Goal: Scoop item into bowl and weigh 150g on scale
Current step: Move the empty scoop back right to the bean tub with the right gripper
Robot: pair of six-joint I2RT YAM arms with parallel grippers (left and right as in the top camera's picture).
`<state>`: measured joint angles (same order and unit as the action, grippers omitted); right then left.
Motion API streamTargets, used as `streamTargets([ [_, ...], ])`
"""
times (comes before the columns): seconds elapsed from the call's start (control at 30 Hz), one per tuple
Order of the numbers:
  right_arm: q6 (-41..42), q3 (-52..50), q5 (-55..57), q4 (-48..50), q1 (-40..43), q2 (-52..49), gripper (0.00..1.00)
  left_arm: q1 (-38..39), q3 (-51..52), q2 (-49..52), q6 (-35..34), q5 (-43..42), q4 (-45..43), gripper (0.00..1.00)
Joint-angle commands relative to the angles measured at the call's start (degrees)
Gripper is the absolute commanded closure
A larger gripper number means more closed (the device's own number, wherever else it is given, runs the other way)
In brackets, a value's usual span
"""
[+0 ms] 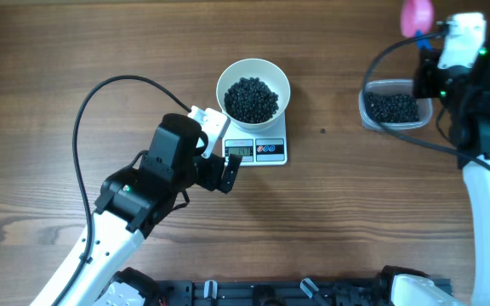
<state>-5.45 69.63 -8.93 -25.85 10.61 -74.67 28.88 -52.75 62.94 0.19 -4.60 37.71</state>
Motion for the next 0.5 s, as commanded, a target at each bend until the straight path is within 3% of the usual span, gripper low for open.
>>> streamTargets([
  [0.0,5.62,0.44,-0.07,1.49,2.67,0.13,0.96,0.24,0.15,0.07,0.92,-0.9,0.02,0.0],
  [0.17,5.73,0.44,2.56,5.95,3.74,-0.55,0.96,0.24,0.15,0.07,0.9,-0.9,0.02,0.0],
  [0.33,13.22,0.39,2.97,6.4,3.74,-2.29,0.96,0.26,0.15,0.07,0.9,-0.9,0.02,0.0],
  [0.47,23.37,0.39,3.85,12.9,6.58,-3.21,0.96,0.26,0.15,0.07,0.9,-0.9,0.02,0.0],
])
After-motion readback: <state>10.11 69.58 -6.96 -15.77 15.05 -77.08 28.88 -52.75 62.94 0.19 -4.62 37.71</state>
